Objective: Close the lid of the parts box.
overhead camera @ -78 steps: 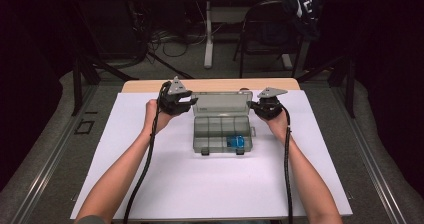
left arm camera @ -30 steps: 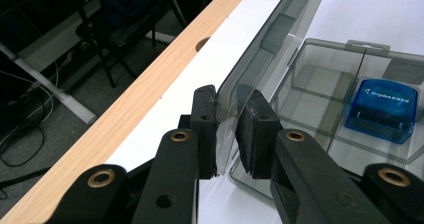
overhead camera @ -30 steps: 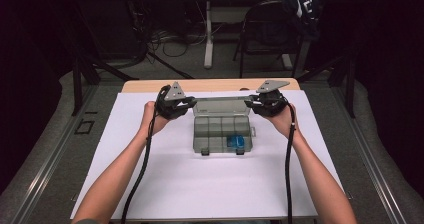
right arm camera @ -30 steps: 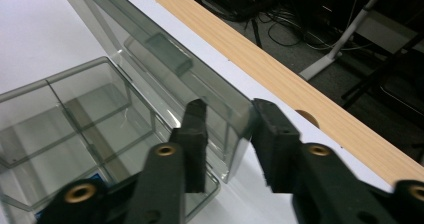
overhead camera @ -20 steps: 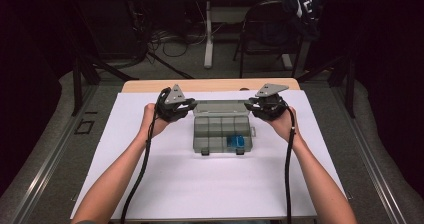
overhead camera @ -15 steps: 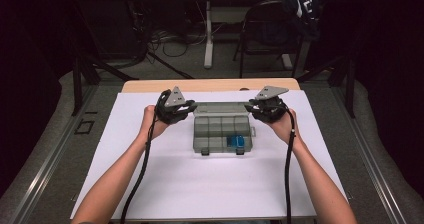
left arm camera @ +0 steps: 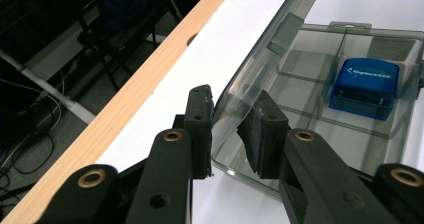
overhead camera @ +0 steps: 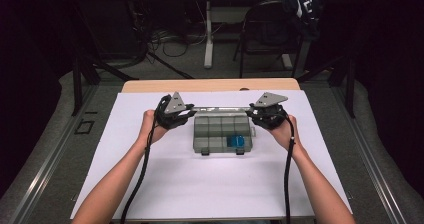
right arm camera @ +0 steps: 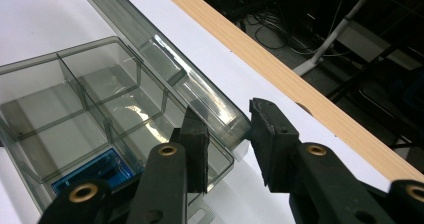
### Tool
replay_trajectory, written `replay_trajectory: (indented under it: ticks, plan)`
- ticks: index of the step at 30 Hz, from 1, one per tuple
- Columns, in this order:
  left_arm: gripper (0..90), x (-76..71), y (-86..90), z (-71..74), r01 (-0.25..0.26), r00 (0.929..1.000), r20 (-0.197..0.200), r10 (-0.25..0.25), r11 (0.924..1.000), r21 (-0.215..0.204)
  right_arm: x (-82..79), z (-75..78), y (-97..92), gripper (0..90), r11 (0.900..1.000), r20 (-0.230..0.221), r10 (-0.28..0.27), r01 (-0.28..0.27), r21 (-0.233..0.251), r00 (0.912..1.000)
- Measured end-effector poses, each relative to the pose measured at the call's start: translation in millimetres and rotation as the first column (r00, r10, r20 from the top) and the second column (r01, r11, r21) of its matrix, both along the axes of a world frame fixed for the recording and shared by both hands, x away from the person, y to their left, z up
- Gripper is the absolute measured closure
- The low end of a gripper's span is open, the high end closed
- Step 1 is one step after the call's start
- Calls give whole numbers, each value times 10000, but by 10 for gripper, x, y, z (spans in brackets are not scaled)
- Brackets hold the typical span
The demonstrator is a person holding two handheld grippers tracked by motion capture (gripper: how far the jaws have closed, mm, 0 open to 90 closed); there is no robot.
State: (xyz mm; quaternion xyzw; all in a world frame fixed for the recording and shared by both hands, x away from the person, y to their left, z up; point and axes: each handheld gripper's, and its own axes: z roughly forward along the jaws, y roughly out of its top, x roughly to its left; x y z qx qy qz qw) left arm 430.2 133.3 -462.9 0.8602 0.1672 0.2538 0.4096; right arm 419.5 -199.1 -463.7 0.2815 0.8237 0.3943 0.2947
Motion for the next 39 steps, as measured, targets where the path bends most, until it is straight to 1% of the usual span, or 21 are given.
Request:
replay_trajectory:
  ticks: [2, 3, 5, 6, 7, 9, 10, 11, 12, 14, 16, 18, 20, 21, 23, 25, 27, 29, 31, 36, 39]
  plan:
    - [732, -17, -1, -11, -13, 10000, -26, 13, 10000, -25, -18, -8, 3, 687, 10000, 52, -24, 24, -71, 10000]
    - [728, -24, -2, -14, 9, 10000, -16, -9, 10000, 34, -28, -14, 5, 688, 9999, 71, -51, 52, -90, 10000]
    - [707, -36, -9, -18, 58, 9998, -181, -58, 10000, -27, -45, -21, 2, 692, 9998, 115, -52, 54, -170, 9999]
    - [666, -42, -14, -13, 72, 9998, -205, -74, 10000, -58, -52, -25, -1, 693, 9999, 116, -51, 53, -148, 9999]
    - [595, -51, -16, -1, 139, 9996, -246, -141, 9999, -91, -56, -26, -6, 693, 9999, 129, -33, 35, -158, 9999]
    - [450, -76, -14, 32, 263, 9988, -396, -278, 9990, -372, -60, -29, -10, 693, 9999, 135, -18, 19, -142, 9999]
    - [413, -95, -6, 56, 269, 9992, -298, -281, 9988, -417, -63, -28, -11, 692, 9999, 136, -15, 17, -136, 9999]
    - [404, -115, 4, 82, 252, 9994, -228, -263, 9985, -487, -65, -27, -13, 690, 9999, 135, -15, 17, -123, 9999]
    - [414, -134, 14, 113, 215, 9996, -173, -226, 9981, -570, -67, -26, -15, 690, 9999, 145, -19, 21, -116, 9999]
    - [470, -171, 45, 182, 320, 9995, -45, -326, 9949, -958, -75, -27, -15, 688, 9999, 134, -23, 24, -123, 9999]
    - [582, -194, 59, 253, 229, 9997, -4, -231, 9922, -1226, -80, -30, -13, 687, 9999, 130, -12, 14, -147, 9999]
    - [693, -200, 48, 305, 20, 9999, -115, -37, 9896, -1435, -90, -29, -11, 681, 9998, 146, -1, 4, -193, 9999]
    - [782, -178, 21, 330, -254, 9991, -375, 202, 9892, -1442, -95, -31, -6, 679, 9997, 157, -12, 16, -226, 9999]
    - [806, -162, 4, 329, -371, 9980, -553, 291, 9882, -1487, -100, -32, -5, 678, 9998, 170, -16, 19, -205, 9999]
    - [849, -133, -33, 312, -598, 9964, -670, 515, 9899, -1284, -106, -32, -4, 673, 9997, 166, 1, 3, -240, 9999]
    - [872, -114, -53, 290, -713, 9950, -780, 616, 9892, -1283, -119, -31, -7, 673, 9997, 179, -17, 21, -228, 9998]
    - [884, -114, -72, 271, -707, 9956, -684, 633, 9913, -1108, -129, -30, -13, 671, 9996, 157, -6, 10, -272, 9999]
    - [890, -119, -86, 250, -628, 9959, -719, 557, 9929, -1015, -142, -33, -26, 668, 9997, 162, -5, 9, -251, 9999]
    - [890, -126, -93, 235, -577, 9961, -714, 519, 9949, -822, -145, -38, -35, 663, 9996, 131, -43, 47, -263, 9999]
    - [886, -156, -91, 203, -402, 9974, -630, 358, 9967, -707, -149, -51, -53, 637, 9997, 45, -66, 67, -245, 10000]
    - [883, -172, -83, 186, -342, 9975, -637, 298, 9970, -691, -154, -55, -48, 603, 9996, -81, -62, 60, -271, 9999]
